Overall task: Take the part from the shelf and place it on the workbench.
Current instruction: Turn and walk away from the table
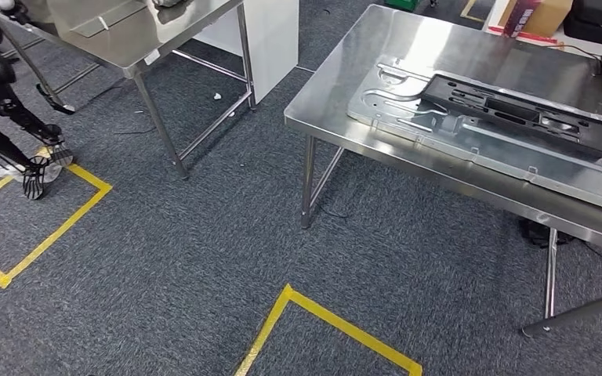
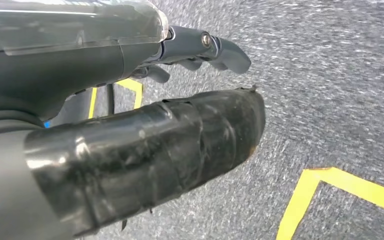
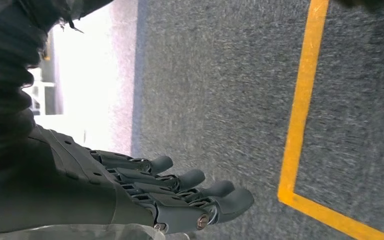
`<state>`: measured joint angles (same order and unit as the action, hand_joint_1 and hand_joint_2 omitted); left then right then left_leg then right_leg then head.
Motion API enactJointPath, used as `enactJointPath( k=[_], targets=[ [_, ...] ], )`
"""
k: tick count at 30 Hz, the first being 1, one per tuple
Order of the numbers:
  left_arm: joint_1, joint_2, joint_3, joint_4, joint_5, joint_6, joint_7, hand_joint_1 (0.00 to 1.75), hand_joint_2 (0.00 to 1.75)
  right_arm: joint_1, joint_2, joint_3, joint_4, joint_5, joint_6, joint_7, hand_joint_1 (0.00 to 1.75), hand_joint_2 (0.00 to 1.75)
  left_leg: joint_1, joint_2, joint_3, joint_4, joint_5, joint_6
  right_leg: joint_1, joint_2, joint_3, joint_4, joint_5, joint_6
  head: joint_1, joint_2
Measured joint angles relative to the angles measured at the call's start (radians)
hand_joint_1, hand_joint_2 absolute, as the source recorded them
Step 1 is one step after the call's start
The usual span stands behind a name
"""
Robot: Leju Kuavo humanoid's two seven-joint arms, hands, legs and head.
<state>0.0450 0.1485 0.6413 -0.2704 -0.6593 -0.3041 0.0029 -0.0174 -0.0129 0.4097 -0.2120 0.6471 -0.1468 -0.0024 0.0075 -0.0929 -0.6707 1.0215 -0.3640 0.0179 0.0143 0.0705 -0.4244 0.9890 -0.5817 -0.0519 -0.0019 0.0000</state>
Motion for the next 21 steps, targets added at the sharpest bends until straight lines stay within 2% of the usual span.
enactJointPath(
  k=[2,3,4,5,6,7,8,9,10,11,12,13,14,15,16,17,18,19,21],
  targets=[
    [-0.007,0.011,0.0,0.02,-0.005,0.005,0.0,0.0,0.0,-0.007,0.007,-0.013,0.006,-0.009,0.002,-0.001,0.0,1.75,0.003,-0.017,-0.007,-0.01,0.022,-0.013,0.0,-0.021,-0.004,-0.018,0.018,0.004,0.001,0.0],
    [-0.009,0.016,0.0,0.028,-0.007,0.007,0.003,0.0,0.0,-0.009,0.011,-0.018,0.008,-0.011,0.002,-0.001,0.0,1.75,0.001,-0.008,-0.014,-0.003,0.01,-0.018,-0.003,-0.034,-0.011,-0.027,0.032,0.002,0.0,0.0],
    [-0.011,0.02,0.0,0.036,-0.008,0.009,0.007,0.0,0.0,-0.011,0.013,-0.023,0.01,-0.013,0.001,0.0,0.0,1.75,0.0,0.01,-0.026,0.022,-0.024,-0.022,-0.007,-0.047,-0.02,-0.036,0.048,-0.001,-0.002,0.0],
    [-0.014,0.023,0.0,0.04,-0.008,0.01,0.009,0.0,0.0,-0.011,0.015,-0.026,0.012,-0.013,0.0,0.001,0.0,1.75,0.0,0.035,-0.041,0.066,-0.075,-0.023,-0.01,-0.062,-0.032,-0.041,0.062,-0.003,-0.003,0.0],
    [-0.018,0.024,0.0,0.043,-0.008,0.011,0.011,0.0,0.0,-0.011,0.015,-0.03,0.014,-0.014,0.0,0.002,0.0,1.75,0.001,0.058,-0.054,0.123,-0.133,-0.027,-0.008,-0.076,-0.045,-0.043,0.074,-0.004,-0.004,0.0],
    [-0.022,0.025,-0.001,0.045,-0.008,0.012,0.012,0.0,0.0,-0.01,0.015,-0.032,0.016,-0.014,0.0,0.003,0.0,1.75,0.006,0.072,-0.065,0.188,-0.171,-0.032,-0.008,-0.092,-0.06,-0.041,0.083,-0.004,-0.005,0.0],
    [-0.024,0.026,-0.001,0.048,-0.008,0.011,0.012,0.0,0.44,-0.01,0.015,-0.034,0.018,-0.014,0.0,0.003,0.0,1.75,0.011,0.08,-0.068,0.244,-0.182,-0.037,-0.007,-0.108,-0.076,-0.037,0.093,0.0,-0.004,0.0],
    [-0.026,0.026,-0.001,0.051,-0.008,0.011,0.012,0.0,0.87,-0.01,0.015,-0.036,0.019,-0.014,0.0,0.003,0.0,1.75,0.017,0.085,-0.062,0.283,-0.164,-0.043,-0.008,-0.123,-0.094,-0.032,0.102,0.003,-0.005,0.0],
    [-0.026,0.026,-0.001,0.053,-0.008,0.011,0.012,0.0,1.31,-0.011,0.015,-0.036,0.02,-0.014,0.0,0.003,0.0,1.75,0.023,0.089,-0.041,0.293,-0.13,-0.05,-0.009,-0.138,-0.114,-0.023,0.11,0.008,-0.005,0.0],
    [-0.028,0.026,-0.001,0.055,-0.008,0.011,0.013,0.0,1.75,-0.013,0.015,-0.037,0.021,-0.014,0.0,0.003,0.0,1.75,0.029,0.1,-0.002,0.268,-0.102,-0.056,-0.01,-0.151,-0.132,-0.011,0.116,0.013,-0.005,0.0],
    [-0.031,0.025,0.0,0.056,-0.008,0.01,0.015,0.0,1.75,-0.014,0.015,-0.037,0.022,-0.014,0.0,0.002,0.0,1.75,0.033,0.123,0.059,0.21,-0.097,-0.061,-0.01,-0.164,-0.148,0.002,0.12,0.018,-0.006,0.0],
    [-0.036,0.027,0.0,0.057,-0.008,0.01,0.017,0.0,1.75,-0.014,0.016,-0.037,0.022,-0.014,0.0,0.002,0.0,1.75,0.033,0.147,0.126,0.129,-0.116,-0.063,-0.01,-0.177,-0.16,0.016,0.121,0.025,-0.005,0.0],
    [-0.042,0.027,0.0,0.057,-0.007,0.011,0.02,0.0,1.75,-0.015,0.016,-0.038,0.023,-0.014,0.0,0.003,0.0,1.75,0.031,0.166,0.178,0.054,-0.148,-0.06,-0.009,-0.19,-0.169,0.029,0.124,0.032,-0.004,0.0],
    [-0.046,0.027,0.0,0.058,-0.006,0.012,0.024,0.0,1.75,-0.017,0.017,-0.039,0.023,-0.015,0.0,0.004,0.0,1.75,0.026,0.175,0.21,0.0,-0.175,-0.053,-0.009,-0.203,-0.176,0.037,0.128,0.039,-0.003,0.0],
    [-0.047,0.028,0.0,0.059,-0.004,0.013,0.027,0.0,1.75,-0.019,0.018,-0.04,0.024,-0.014,0.0,0.007,0.0,1.75,0.021,0.169,0.217,-0.03,-0.187,-0.042,-0.012,-0.217,-0.181,0.042,0.135,0.046,-0.002,0.0],
    [-0.044,0.026,0.002,0.06,-0.002,0.015,0.031,0.0,1.75,-0.02,0.018,-0.041,0.025,-0.011,-0.001,0.013,0.0,1.75,0.019,0.16,0.209,-0.035,-0.186,-0.029,-0.016,-0.219,-0.185,0.045,0.138,0.054,-0.002,0.0],
    [-0.039,0.027,0.004,0.062,-0.001,0.016,0.034,0.0,1.75,-0.02,0.02,-0.042,0.026,-0.005,-0.005,0.021,0.0,1.75,0.017,0.151,0.2,-0.035,-0.177,-0.018,-0.021,-0.203,-0.19,0.053,0.127,0.061,-0.002,0.0],
    [-0.035,0.028,0.006,0.063,0.0,0.018,0.036,0.0,1.75,-0.016,0.022,-0.042,0.027,0.004,-0.01,0.031,0.0,1.75,0.017,0.144,0.191,-0.037,-0.169,-0.008,-0.025,-0.174,-0.197,0.075,0.098,0.067,-0.002,0.0],
    [-0.034,0.027,0.009,0.065,0.001,0.022,0.036,0.0,1.75,-0.006,0.028,-0.04,0.029,0.026,-0.022,0.058,0.0,1.75,0.015,0.127,0.169,-0.037,-0.151,0.007,-0.028,-0.104,-0.224,0.169,0.01,0.074,-0.001,0.0]
  ],
)
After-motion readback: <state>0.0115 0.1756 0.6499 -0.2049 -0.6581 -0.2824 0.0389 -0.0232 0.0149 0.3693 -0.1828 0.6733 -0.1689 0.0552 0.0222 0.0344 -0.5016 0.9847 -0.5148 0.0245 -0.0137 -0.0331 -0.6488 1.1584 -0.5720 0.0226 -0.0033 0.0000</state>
